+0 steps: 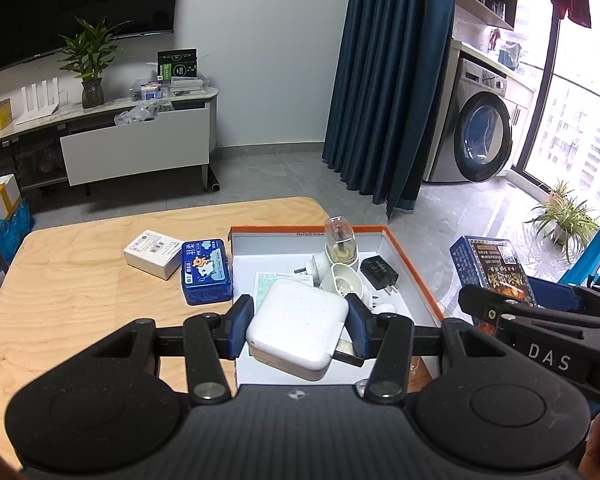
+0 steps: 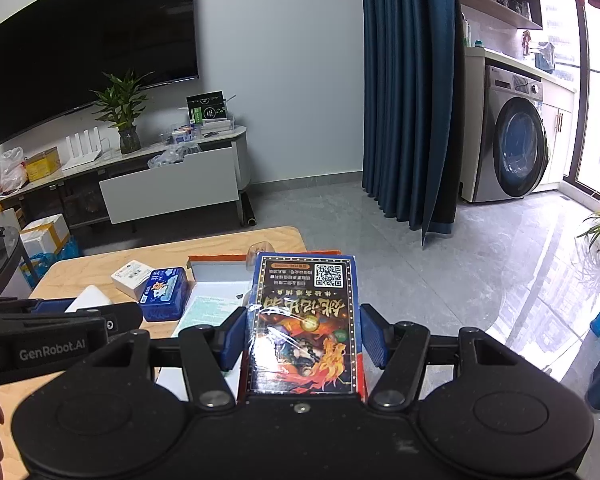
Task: Organize rigid objects
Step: 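Carry the white charger and red card box over the white box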
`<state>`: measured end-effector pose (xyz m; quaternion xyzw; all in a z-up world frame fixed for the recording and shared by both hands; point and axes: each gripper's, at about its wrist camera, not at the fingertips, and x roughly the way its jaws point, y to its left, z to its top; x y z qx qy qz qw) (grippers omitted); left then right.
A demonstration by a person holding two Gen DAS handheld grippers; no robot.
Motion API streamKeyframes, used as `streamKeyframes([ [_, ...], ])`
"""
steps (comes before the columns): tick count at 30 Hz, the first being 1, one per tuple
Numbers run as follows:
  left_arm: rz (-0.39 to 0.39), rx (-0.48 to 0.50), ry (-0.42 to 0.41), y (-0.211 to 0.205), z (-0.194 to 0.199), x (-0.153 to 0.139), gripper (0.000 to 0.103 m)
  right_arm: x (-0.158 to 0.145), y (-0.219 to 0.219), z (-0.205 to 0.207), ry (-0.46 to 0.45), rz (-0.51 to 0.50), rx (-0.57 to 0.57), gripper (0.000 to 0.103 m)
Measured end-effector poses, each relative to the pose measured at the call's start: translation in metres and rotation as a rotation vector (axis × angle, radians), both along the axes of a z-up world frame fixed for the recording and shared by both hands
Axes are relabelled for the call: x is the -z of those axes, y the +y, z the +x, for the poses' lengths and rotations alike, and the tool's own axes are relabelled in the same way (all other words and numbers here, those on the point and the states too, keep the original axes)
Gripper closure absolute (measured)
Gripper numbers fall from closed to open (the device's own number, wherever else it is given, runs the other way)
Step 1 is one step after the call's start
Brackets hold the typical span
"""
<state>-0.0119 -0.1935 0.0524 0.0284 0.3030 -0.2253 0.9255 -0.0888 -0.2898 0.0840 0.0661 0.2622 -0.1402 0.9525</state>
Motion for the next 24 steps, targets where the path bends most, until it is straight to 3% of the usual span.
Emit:
streamKeyframes([
  [24, -0.004, 0.003, 0.005, -0.0027, -0.0014, -0.0011, 0.053, -0.0014, 0.0022, 0.0027, 0.002, -0.004, -0.010, 0.032],
])
